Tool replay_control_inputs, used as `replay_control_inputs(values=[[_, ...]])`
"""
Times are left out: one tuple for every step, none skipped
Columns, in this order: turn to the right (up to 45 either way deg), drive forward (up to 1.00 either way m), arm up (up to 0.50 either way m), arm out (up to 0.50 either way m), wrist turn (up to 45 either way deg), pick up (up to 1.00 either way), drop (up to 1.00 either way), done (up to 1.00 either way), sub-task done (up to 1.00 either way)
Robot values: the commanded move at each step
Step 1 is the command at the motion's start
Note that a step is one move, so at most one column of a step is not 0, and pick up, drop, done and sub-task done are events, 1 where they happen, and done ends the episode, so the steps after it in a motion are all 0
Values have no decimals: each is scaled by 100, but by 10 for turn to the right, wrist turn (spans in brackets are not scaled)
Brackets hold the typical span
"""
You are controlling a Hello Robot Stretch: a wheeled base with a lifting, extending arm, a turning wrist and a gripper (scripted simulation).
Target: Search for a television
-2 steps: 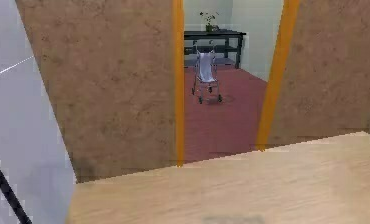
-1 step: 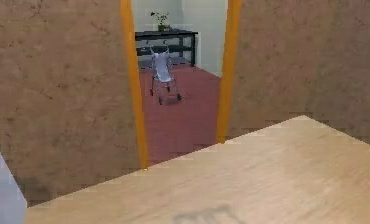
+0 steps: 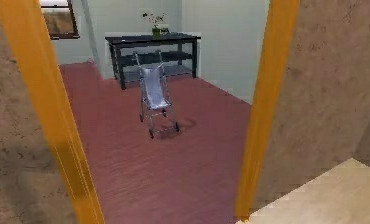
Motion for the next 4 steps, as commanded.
replay_control_inputs(values=[[30, 0, 0, 0, 0, 0, 0, 0, 0], [0, 50, 0, 0, 0, 0, 0, 0, 0], [-360, 0, 0, 0, 0, 0, 0, 0, 0], [-30, 0, 0, 0, 0, 0, 0, 0, 0]])
